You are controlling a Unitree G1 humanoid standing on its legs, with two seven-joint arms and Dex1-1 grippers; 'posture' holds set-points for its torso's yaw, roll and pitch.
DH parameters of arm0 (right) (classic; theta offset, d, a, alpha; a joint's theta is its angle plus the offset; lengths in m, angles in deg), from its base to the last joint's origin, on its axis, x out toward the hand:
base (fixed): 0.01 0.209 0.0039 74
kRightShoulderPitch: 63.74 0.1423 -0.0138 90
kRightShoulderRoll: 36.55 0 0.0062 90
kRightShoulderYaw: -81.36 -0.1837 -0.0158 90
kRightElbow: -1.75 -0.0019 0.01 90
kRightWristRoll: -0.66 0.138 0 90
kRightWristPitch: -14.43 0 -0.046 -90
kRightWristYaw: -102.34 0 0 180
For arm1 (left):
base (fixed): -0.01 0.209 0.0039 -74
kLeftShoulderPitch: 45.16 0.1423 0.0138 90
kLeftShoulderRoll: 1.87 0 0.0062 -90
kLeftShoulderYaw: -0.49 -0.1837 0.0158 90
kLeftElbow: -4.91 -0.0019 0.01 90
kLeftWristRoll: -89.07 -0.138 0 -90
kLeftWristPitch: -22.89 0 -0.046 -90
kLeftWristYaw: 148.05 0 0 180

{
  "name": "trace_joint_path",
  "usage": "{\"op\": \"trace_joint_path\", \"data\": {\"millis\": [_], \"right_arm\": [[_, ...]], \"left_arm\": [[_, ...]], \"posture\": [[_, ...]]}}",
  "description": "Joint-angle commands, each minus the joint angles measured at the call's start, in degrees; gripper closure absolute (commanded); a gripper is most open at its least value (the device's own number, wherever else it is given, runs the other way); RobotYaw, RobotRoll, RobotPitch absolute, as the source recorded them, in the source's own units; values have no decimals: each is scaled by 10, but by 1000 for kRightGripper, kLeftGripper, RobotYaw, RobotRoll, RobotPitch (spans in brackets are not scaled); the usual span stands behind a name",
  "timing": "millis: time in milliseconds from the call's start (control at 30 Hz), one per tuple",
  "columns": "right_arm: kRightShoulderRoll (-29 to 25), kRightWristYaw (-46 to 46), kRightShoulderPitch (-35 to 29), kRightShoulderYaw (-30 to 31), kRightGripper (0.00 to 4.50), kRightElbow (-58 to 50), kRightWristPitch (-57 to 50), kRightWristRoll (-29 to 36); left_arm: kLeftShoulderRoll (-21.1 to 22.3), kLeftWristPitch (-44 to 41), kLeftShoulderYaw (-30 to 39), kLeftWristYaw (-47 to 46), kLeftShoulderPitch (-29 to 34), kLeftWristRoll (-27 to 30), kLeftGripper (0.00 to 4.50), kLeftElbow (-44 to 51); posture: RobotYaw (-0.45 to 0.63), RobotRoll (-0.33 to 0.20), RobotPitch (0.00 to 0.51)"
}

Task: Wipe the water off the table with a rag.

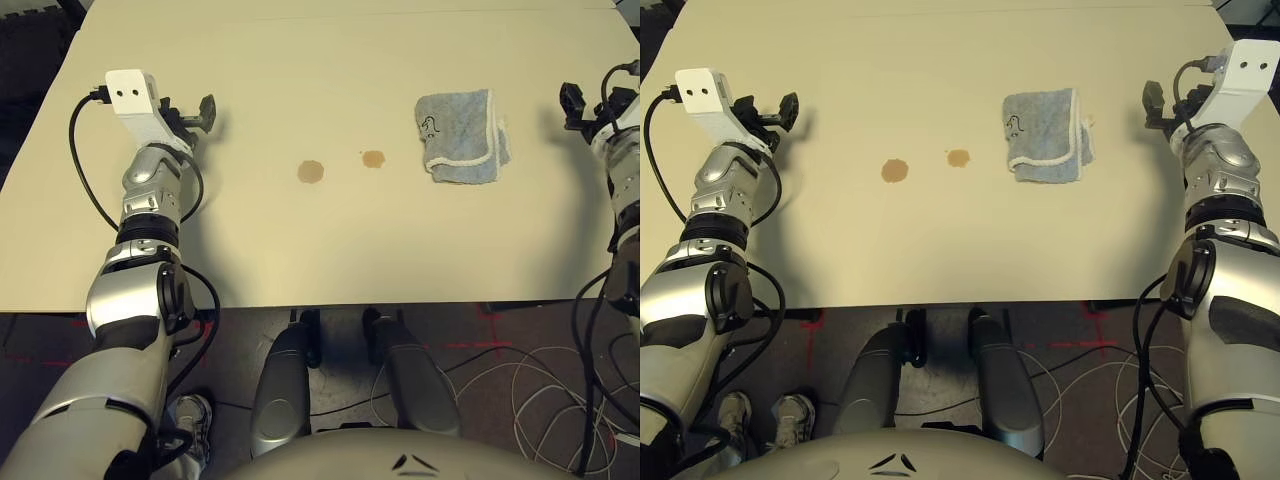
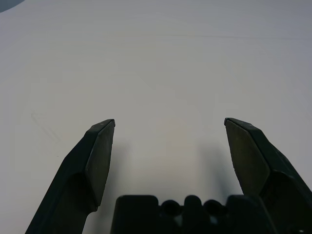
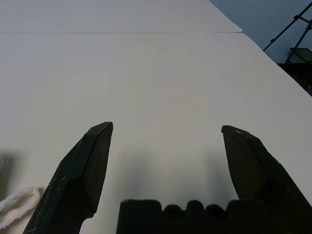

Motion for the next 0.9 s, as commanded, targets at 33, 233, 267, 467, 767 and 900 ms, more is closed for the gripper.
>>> {"op": "trace_joint_path", "data": {"millis": [33, 233, 267, 467, 767, 900], "right_arm": [[-7, -4, -12, -8, 21, -2, 0, 7], [-15, -30, 6, -15, 21, -4, -35, 22], [-20, -43, 19, -18, 21, -4, -60, 29], [-59, -138, 100, -7, 21, 9, -316, 44], [-65, -291, 137, 69, 21, 8, -525, -3], [-48, -315, 134, 102, 21, 10, -523, -29]], "left_arm": [[-2, -11, 1, 4, 5, 4, 0, 5], [-7, -15, -4, 27, -10, 5, 0, 10], [-2, -20, -7, 41, -18, 5, 0, 14], [41, -183, -16, 265, -80, 58, 0, 46], [108, -364, -106, 525, -111, 57, 0, 134], [130, -418, -151, 610, -107, 54, 0, 181]], "posture": [[-95, 0, 324], [-105, 0, 312], [-103, 0, 309], [-111, 0, 310], [-75, 0, 302], [-54, 0, 301]]}}
